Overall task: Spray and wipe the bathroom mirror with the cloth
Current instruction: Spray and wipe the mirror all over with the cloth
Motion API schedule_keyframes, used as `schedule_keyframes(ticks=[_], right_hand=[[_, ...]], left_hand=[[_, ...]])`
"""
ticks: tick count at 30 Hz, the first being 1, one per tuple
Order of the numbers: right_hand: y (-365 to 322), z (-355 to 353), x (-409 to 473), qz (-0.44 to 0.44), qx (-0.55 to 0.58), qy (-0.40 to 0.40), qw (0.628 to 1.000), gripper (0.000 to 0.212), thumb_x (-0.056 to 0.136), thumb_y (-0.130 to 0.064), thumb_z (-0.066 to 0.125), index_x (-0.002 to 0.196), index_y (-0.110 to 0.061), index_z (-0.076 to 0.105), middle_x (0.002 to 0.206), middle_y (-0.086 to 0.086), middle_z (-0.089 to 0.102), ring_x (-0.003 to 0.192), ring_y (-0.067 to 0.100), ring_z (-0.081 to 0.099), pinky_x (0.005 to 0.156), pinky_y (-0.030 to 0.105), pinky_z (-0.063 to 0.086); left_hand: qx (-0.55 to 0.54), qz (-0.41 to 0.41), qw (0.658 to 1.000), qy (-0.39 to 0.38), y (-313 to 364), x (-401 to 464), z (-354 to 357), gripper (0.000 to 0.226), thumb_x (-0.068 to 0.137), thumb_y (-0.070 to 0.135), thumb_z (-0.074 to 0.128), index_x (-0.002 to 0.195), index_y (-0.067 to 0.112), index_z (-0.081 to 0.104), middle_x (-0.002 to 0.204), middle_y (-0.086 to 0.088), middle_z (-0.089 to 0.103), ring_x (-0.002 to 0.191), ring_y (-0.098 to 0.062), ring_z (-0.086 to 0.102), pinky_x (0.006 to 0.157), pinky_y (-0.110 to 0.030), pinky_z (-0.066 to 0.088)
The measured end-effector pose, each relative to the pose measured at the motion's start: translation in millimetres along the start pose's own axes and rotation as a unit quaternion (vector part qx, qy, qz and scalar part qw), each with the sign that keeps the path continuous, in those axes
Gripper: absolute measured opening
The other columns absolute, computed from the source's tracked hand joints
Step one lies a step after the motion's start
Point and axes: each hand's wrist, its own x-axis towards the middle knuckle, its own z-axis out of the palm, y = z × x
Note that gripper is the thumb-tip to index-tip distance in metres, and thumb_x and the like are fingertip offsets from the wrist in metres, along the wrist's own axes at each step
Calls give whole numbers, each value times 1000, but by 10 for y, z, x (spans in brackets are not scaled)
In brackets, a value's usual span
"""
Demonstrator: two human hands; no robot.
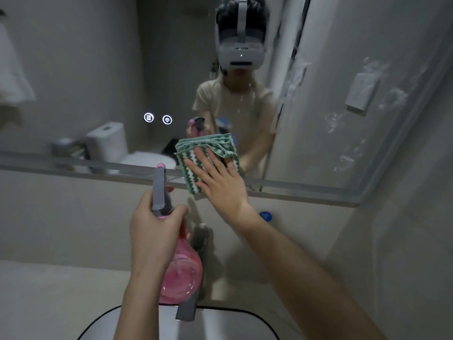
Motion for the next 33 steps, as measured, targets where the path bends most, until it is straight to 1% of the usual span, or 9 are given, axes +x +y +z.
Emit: schedule_keyframes(ticks=[3, 10, 14, 18, 21, 23, 28, 30, 33], right_hand=[[233, -42, -64, -44, 11, -17, 999, 54, 99, -40, 17, 152, -33, 7, 160, -5, 10, 145, 15, 4, 108, 39, 27], [909, -113, -707, 26, 34, 38, 998, 56, 99, -43, 39, 150, -35, 18, 157, -6, 17, 144, 14, 17, 106, 38, 29], [1136, -100, -994, 59, 30, 19, 998, 62, 99, -42, 28, 151, -35, -4, 161, -5, -7, 147, 15, 1, 108, 41, 24], [1148, -49, -1007, 59, 16, 8, 998, 79, 89, -43, 29, 150, -28, -19, 159, -1, -18, 145, 18, -17, 110, 45, 15], [1136, -57, -982, 68, 11, 15, 998, 84, 86, -43, 32, 149, -25, -20, 157, -3, 9, 146, 18, -17, 112, 44, 9], [1140, -70, -980, 74, 4, 13, 997, 84, 86, -43, 32, 150, -24, -19, 155, -5, 15, 146, 18, -15, 113, 44, 7], [1125, -35, -990, 73, -11, -13, 997, 82, 87, -43, 31, 149, -28, -20, 159, -1, 1, 146, 18, -17, 114, 46, -3], [1123, -41, -982, 76, -13, -15, 997, 84, 87, -45, 35, 149, -28, -19, 159, -2, 5, 146, 18, -17, 115, 47, 0], [1139, -50, -988, 70, -25, -16, 997, 85, 86, -49, 35, 150, -28, -18, 160, -2, -14, 145, 18, -18, 115, 46, 4]], left_hand=[[-1, 9, 1000, -25, 81, -73, 151, 23, 64, 16, 66, 80, 6, 54, 66, -31, 53, 55, -43, 52, 54, -52, 46], [-3, 26, 997, -71, 200, -241, 673, 20, 76, -6, 61, 93, 6, 59, 61, -22, 55, 48, -26, 51, 48, -36, 47], [-32, 22, 992, -119, 284, -401, 1011, 17, 78, -7, 61, 87, 7, 58, 49, -6, 54, 41, -16, 51, 43, -27, 46], [-26, 48, 987, -153, 465, -436, 1253, 18, 75, -4, 62, 71, 12, 54, 51, -5, 55, 44, -17, 52, 47, -29, 46], [-22, 71, 986, -153, 593, -408, 1304, 12, 70, 8, 65, 65, 10, 54, 52, -8, 56, 48, -22, 53, 51, -33, 45], [-24, 73, 986, -148, 629, -415, 1295, 14, 61, 17, 61, 65, 5, 54, 54, -13, 56, 49, -26, 53, 52, -38, 47], [-15, 78, 986, -144, 611, -478, 1274, 10, 69, 6, 64, 71, 5, 55, 56, -14, 55, 49, -27, 53, 54, -43, 51], [-4, 92, 986, -136, 621, -480, 1276, 16, 71, 0, 64, 73, 13, 55, 56, -12, 56, 51, -30, 54, 55, -45, 51], [9, 104, 987, -121, 635, -446, 1251, 22, 70, -2, 64, 73, 17, 53, 54, -10, 56, 51, -31, 55, 54, -43, 50]])
